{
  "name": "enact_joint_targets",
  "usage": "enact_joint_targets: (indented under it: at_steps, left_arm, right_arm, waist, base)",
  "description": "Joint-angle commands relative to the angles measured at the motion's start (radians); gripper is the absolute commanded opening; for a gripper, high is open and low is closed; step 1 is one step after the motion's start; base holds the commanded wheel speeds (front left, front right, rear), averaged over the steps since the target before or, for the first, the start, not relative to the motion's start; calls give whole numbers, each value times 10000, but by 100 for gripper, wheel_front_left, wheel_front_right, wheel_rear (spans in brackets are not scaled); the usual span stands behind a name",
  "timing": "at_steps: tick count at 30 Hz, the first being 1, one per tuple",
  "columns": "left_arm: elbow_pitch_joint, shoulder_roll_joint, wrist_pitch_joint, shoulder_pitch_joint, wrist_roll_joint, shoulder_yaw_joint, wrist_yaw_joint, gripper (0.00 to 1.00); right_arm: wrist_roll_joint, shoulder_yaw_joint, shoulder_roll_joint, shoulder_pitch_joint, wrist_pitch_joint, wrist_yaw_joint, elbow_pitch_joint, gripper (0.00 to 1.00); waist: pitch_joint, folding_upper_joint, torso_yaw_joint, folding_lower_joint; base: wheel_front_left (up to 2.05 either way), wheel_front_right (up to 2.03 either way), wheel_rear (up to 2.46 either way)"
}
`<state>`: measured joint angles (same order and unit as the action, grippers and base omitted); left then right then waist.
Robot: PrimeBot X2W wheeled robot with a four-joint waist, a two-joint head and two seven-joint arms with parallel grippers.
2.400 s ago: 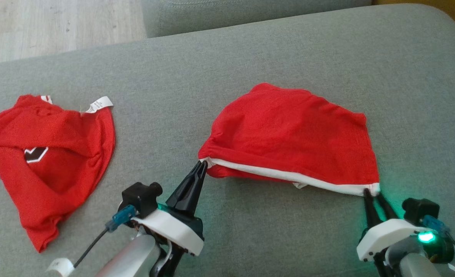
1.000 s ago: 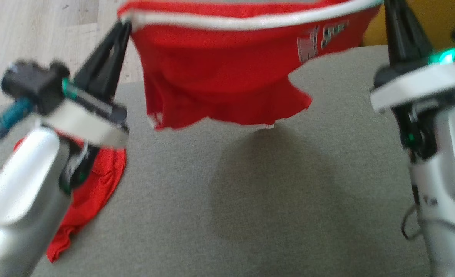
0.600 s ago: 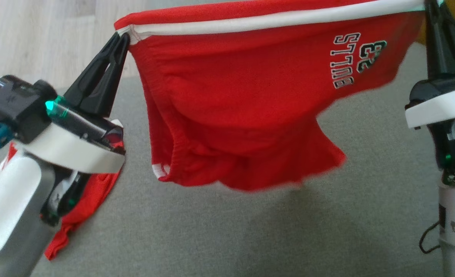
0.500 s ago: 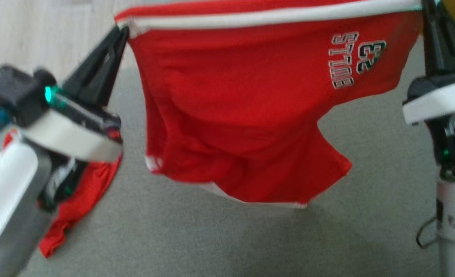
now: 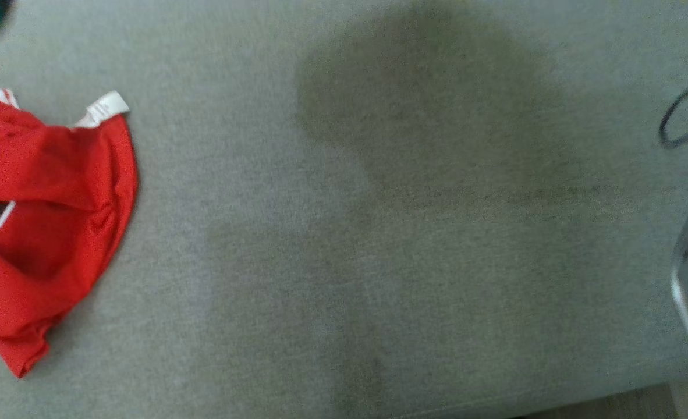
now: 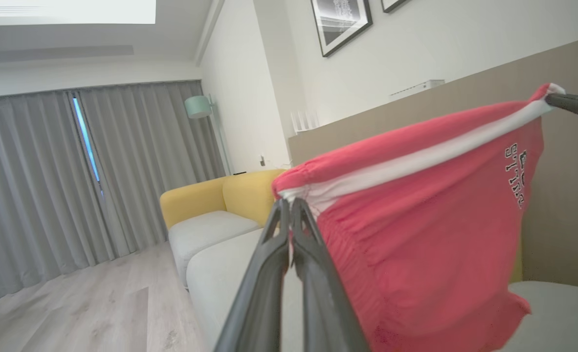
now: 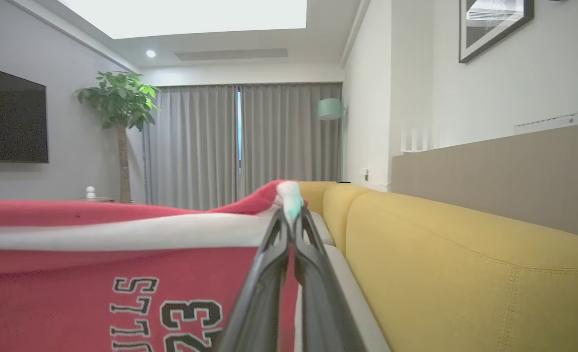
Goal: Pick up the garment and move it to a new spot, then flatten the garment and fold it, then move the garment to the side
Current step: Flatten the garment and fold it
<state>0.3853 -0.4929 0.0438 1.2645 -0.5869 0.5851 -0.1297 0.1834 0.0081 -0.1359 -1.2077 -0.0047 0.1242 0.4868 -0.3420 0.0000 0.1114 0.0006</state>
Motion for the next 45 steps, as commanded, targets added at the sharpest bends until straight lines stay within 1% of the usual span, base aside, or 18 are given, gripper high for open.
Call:
enact_joint_targets:
  at_steps: [1,2,5,7,11,14,16,20,25,29,32,37,38,41,45]
  left_arm:
    - [1,-394,145,623,94,-354,23,0]
    - [700,-177,554,1179,136,-95,5,0]
    - [1399,84,1146,1468,19,652,-4,0]
    - [1769,182,1571,1402,-87,1125,-5,0]
    - [2204,390,2075,771,-246,2062,-7,0]
    - [2146,568,2166,17,-305,2556,-8,0]
    - [1854,630,2173,-621,-382,2634,-8,0]
    - [1272,545,2176,-2033,-479,2870,-8,0]
    - [784,250,2178,-3588,-604,3209,-9,0]
    - [459,88,2178,-4522,-533,3420,-9,0]
    - [271,59,2178,-5071,-496,3431,-9,0]
    - [-130,126,2179,-5867,-426,3285,-9,0]
    - [-130,126,2179,-5867,-426,3285,-9,0]
    - [-342,172,2179,-6343,-271,3227,-9,0]
    - [-565,265,2179,-6975,-165,3204,-9,0]
  right_arm:
    - [-133,-85,89,-403,-217,65,-82,0]
    - [-408,-224,109,-951,-700,65,796,0]
    - [-669,-287,170,-1177,-1216,65,1943,0]
    - [-735,-209,207,-1046,-1462,65,2655,0]
    - [-767,329,180,-470,-1694,65,3973,0]
    - [-688,845,-2,37,-1743,65,4778,0]
    - [-554,1160,-171,373,-1684,65,5225,0]
    - [-8,2017,-536,1068,-1399,65,5729,0]
    - [971,3575,-1197,2149,-626,65,5693,0]
    - [2051,4792,-1942,3131,49,65,5119,0]
    - [2936,5459,-2550,3805,507,65,4520,0]
    - [4193,6151,-3437,4764,1026,65,3512,0]
    - [4193,6151,-3437,4764,1026,65,3512,0]
    - [4823,6460,-3799,5280,1295,65,2945,0]
    - [5321,6734,-4207,5890,1463,65,2370,0]
  waist:
    - [-544,0,-56,-6]
    - [-760,0,-129,-6]
    - [-970,0,-229,-6]
    - [-1089,0,-266,-6]
    - [-1247,0,-367,-6]
    - [-1190,0,-459,-6]
    - [-1066,0,-495,-6]
    - [-591,0,-569,-6]
    - [248,0,-588,-6]
    - [879,0,-614,-6]
    - [1250,0,-625,-6]
    - [1747,0,-631,-6]
    - [1747,0,-631,-6]
    - [2046,0,-622,-6]
    - [2479,0,-616,-6]
  base:
    - [0,0,0]
    - [0,0,0]
    - [0,0,0]
    - [0,0,0]
    - [0,0,0]
    - [0,0,0]
    - [0,0,0]
    - [0,0,0]
    - [0,0,0]
    - [0,0,0]
    - [0,0,0]
    - [0,0,0]
    - [0,0,0]
    - [0,0,0]
    - [0,0,0]
